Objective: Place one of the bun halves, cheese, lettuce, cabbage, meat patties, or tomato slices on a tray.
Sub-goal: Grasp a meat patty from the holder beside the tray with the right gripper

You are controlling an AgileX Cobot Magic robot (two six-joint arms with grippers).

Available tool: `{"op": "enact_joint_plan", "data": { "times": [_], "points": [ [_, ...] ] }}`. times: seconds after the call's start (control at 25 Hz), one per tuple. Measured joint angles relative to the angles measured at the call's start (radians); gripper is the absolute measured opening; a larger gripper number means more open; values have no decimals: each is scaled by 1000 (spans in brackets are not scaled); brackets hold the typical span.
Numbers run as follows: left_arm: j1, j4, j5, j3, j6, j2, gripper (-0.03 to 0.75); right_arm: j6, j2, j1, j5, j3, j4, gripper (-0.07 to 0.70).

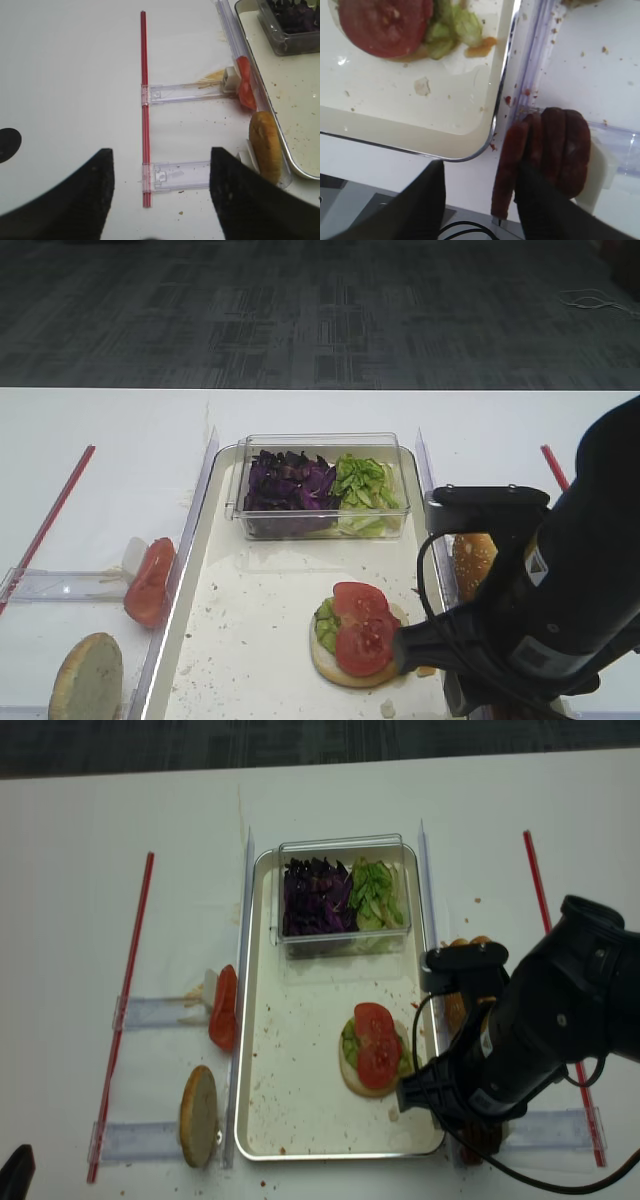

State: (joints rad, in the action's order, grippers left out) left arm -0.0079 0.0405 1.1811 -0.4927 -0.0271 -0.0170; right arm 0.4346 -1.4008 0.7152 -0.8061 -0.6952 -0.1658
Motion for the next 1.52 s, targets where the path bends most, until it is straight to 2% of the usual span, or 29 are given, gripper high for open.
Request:
{"op": "enact_joint_plan", "data": {
  "times": [0.76,1.12,1.28,1.52],
  "points": [
    [0,0,0,0,0,0,421,-5,-49,0,-17,-8,6,375],
    [0,0,0,0,0,0,421,5,-59,0,-48,-12,65,233],
    [0,0,0,0,0,0,421,5,-59,0,-55,-12,75,131],
    [0,0,0,0,0,0,421,5,-59,0,-58,-12,75,120]
  ]
}}
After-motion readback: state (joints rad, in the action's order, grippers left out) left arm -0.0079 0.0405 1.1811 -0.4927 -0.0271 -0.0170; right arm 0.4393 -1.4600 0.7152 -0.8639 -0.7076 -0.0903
